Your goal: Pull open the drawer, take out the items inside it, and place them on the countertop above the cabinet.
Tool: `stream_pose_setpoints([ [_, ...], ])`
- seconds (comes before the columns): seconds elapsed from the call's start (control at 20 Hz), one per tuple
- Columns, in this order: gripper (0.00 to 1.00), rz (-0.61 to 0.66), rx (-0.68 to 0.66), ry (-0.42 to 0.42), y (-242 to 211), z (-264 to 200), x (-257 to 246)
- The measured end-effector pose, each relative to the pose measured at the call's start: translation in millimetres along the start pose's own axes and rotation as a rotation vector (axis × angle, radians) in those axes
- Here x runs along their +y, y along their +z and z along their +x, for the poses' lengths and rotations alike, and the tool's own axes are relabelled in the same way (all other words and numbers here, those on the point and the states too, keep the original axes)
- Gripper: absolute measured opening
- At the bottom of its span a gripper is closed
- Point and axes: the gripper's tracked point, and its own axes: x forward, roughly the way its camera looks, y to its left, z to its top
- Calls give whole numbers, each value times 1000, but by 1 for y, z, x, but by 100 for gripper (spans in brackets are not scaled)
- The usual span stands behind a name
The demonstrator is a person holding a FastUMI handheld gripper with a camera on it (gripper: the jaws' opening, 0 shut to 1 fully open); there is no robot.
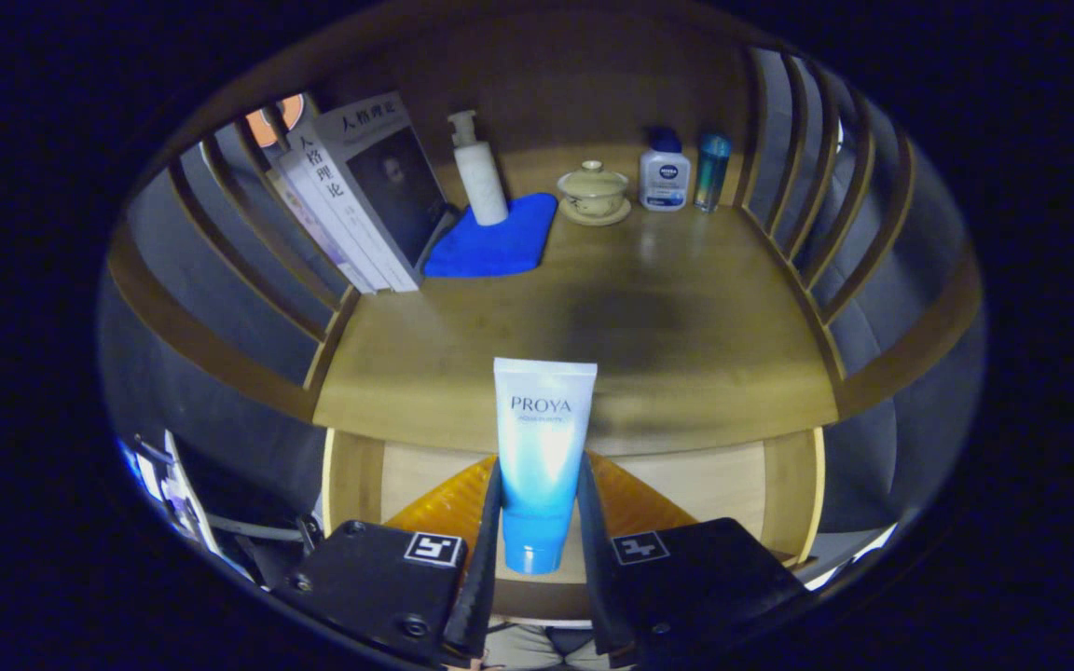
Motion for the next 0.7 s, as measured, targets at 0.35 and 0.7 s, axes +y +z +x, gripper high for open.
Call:
stream_pose_setpoints([
  [0.35, 45, 34, -37, -95, 56, 30, -1],
  [0.7, 45, 17, 9, -148, 69, 74, -2],
])
